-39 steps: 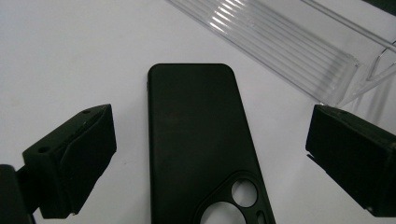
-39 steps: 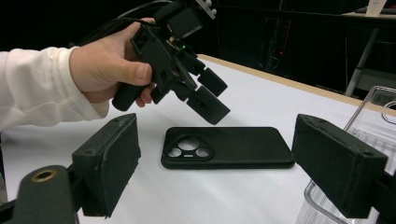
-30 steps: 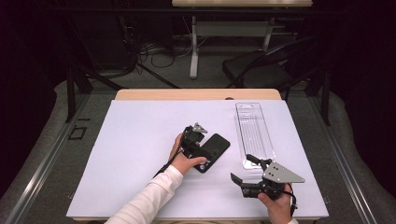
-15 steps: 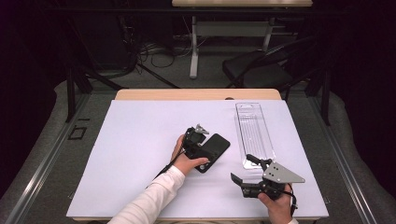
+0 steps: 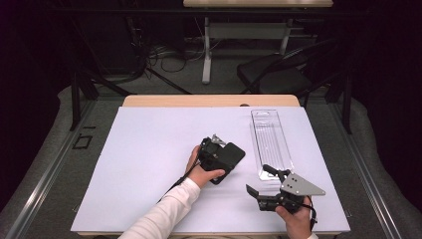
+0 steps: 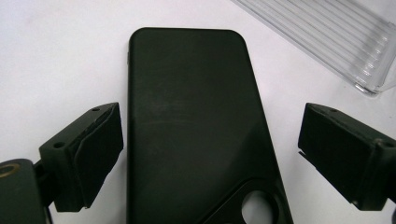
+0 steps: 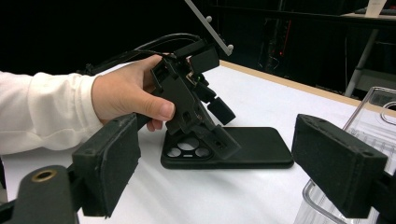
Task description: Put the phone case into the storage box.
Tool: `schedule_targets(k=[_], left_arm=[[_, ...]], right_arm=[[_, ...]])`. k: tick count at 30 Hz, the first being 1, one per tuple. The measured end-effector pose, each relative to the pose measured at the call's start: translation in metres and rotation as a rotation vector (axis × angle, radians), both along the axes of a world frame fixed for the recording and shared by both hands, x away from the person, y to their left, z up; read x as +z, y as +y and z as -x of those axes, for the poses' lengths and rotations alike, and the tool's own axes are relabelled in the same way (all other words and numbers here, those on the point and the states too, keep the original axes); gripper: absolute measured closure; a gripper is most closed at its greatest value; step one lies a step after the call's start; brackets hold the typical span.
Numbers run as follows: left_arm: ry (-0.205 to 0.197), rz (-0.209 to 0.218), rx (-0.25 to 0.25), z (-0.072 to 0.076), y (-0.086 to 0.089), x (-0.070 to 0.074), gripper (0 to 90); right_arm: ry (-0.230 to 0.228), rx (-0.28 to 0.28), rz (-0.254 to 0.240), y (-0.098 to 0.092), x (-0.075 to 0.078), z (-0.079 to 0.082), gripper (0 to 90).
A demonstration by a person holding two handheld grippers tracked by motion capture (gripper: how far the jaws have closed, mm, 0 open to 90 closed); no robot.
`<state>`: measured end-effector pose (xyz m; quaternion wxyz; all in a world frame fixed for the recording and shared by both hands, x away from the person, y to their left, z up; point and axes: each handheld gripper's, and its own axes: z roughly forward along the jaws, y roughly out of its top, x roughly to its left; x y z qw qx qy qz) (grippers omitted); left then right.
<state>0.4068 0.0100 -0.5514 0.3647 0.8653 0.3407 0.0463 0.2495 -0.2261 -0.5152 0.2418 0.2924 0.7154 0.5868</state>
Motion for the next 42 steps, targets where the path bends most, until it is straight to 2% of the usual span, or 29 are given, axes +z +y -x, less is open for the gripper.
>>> schedule_targets(k=[12, 24, 35, 42], left_arm=[[-0.011, -0.042, 0.02, 0.001, -0.005, -0.007, 6.8], [-0.087, -0.118, 0.031, 0.008, -0.011, -0.01, 11.1], [-0.087, -0.118, 0.03, 0.008, -0.011, -0.01, 11.5], [-0.085, -0.116, 0.049, 0.01, -0.012, -0.011, 11.7]], right_arm=[[0.0, 0.001, 0.002, 0.0, 0.0, 0.0, 14.5], [-0.001, 0.001, 0.003, 0.0, 0.0, 0.0, 14.6], [0.002, 0.003, 0.005, 0.0, -0.001, -0.001, 14.6], [0.004, 0.002, 0.005, 0.0, -0.001, -0.001, 14.6]])
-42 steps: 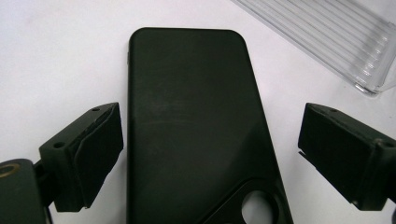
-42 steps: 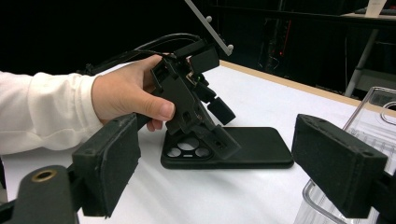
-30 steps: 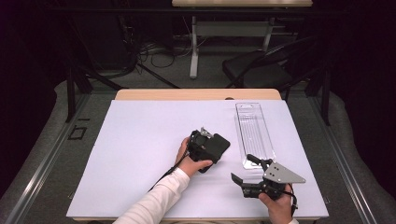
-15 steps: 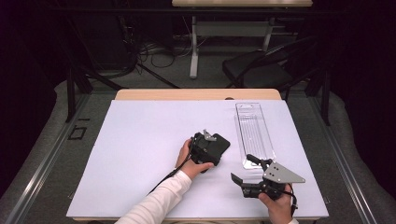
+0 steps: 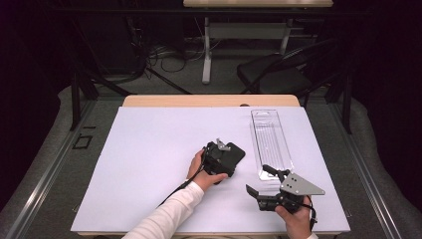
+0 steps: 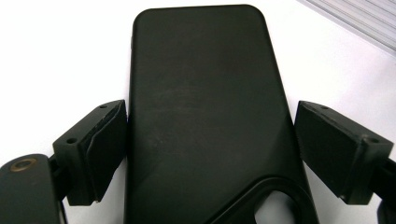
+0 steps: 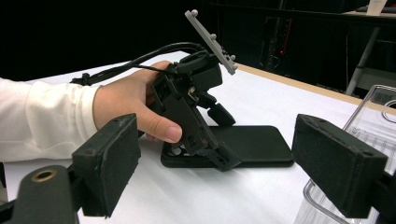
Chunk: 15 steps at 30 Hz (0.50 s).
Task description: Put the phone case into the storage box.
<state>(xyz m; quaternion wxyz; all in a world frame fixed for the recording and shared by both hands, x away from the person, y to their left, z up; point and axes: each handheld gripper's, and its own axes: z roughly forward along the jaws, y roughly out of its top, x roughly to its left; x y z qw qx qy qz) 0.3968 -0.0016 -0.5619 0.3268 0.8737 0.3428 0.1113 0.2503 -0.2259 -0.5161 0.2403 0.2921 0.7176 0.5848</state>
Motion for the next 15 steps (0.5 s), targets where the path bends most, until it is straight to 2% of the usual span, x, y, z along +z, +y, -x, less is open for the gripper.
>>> schedule_targets(k=[15], left_arm=[[0.003, -0.003, 0.011, 0.0005, -0.0006, 0.0005, 12.1]], right_arm=[[0.002, 0.001, -0.001, -0.0001, -0.001, -0.001, 14.6]])
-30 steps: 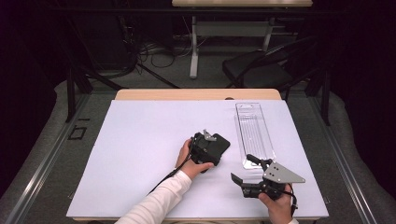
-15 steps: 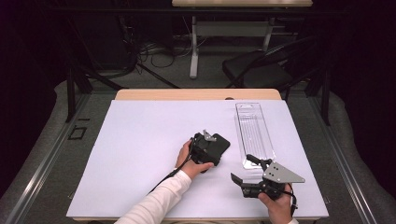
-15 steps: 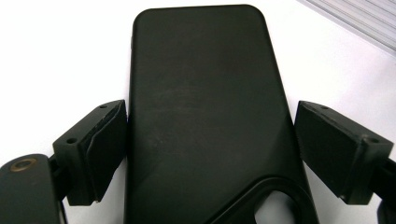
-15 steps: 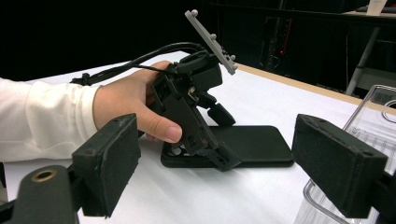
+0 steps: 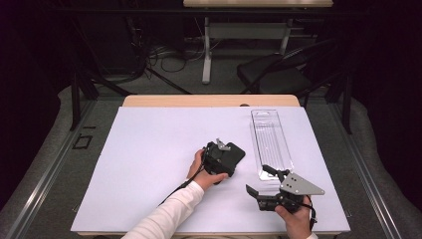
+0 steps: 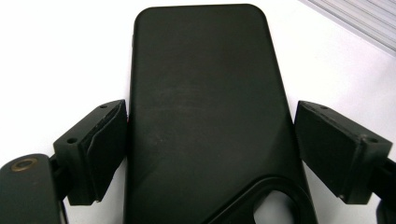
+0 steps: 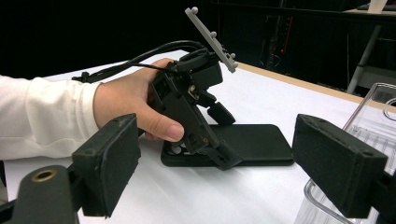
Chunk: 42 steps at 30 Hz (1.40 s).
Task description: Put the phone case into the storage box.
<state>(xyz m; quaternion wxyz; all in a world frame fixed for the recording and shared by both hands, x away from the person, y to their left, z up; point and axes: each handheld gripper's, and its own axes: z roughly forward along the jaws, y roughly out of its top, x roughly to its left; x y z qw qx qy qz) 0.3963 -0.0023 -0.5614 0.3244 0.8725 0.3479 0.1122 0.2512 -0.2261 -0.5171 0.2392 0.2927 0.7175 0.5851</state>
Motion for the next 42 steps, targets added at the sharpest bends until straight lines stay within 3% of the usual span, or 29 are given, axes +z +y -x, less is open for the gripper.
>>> schedule_targets(k=[23, 36, 42], left_arm=[[0.006, 0.002, 0.014, 0.001, 0.0, 0.001, 13.7], [0.026, -0.032, 0.023, 0.0, 0.006, 0.008, 14.0], [0.009, -0.046, 0.019, 0.001, 0.01, 0.016, 14.0]], right_arm=[[0.002, -0.001, -0.003, -0.001, 0.0, 0.0, 14.6], [0.003, -0.002, -0.005, -0.001, 0.0, 0.0, 14.6], [0.003, -0.002, -0.006, -0.001, -0.001, 0.0, 14.6]])
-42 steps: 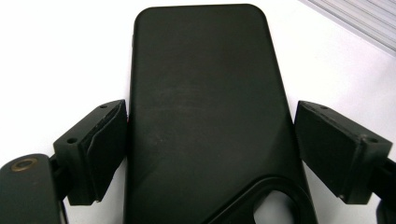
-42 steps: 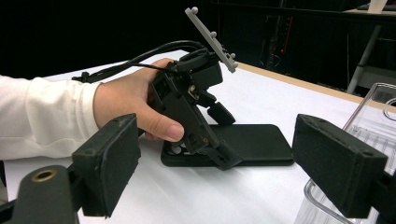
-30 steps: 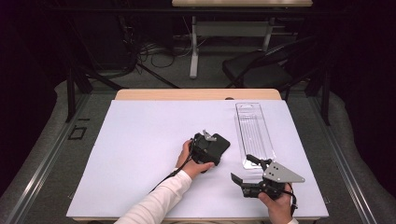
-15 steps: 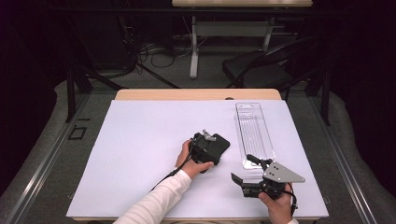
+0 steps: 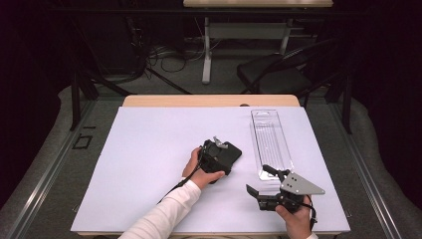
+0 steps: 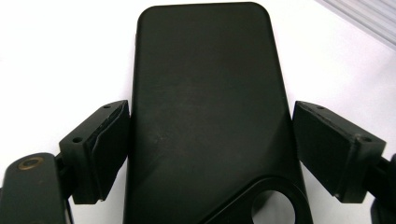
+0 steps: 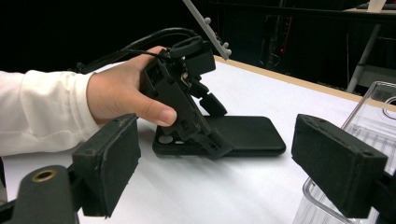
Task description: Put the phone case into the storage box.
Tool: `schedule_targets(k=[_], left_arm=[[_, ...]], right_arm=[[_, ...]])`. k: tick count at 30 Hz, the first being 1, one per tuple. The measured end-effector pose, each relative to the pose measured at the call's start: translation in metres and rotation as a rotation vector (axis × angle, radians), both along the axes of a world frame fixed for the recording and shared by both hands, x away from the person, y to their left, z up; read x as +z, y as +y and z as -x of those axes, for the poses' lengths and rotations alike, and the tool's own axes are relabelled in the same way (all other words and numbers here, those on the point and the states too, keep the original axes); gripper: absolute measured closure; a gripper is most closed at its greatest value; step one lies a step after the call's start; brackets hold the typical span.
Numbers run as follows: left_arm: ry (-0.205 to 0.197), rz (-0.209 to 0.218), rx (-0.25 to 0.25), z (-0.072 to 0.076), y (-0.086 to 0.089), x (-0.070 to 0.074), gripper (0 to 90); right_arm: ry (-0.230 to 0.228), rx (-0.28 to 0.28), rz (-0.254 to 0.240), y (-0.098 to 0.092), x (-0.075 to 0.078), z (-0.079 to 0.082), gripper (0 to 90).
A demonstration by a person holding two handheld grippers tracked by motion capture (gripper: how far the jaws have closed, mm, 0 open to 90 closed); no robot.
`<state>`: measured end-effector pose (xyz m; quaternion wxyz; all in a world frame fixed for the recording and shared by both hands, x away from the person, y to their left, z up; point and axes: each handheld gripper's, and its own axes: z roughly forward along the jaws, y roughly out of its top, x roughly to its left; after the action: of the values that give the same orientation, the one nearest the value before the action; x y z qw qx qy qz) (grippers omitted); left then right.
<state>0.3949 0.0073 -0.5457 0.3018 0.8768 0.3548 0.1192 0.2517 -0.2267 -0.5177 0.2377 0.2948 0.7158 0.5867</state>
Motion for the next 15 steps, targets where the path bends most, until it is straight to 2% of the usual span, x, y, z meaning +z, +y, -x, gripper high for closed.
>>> schedule_targets(k=[6, 15], left_arm=[[-0.01, 0.0, 0.002, 0.003, 0.005, 0.007, 13.9], [-0.011, 0.031, -0.019, 0.007, 0.015, 0.016, 13.9]], right_arm=[[0.002, 0.0, 0.003, 0.0, 0.0, 0.0, 14.6], [0.001, 0.0, 0.003, 0.0, 0.0, 0.0, 14.6]])
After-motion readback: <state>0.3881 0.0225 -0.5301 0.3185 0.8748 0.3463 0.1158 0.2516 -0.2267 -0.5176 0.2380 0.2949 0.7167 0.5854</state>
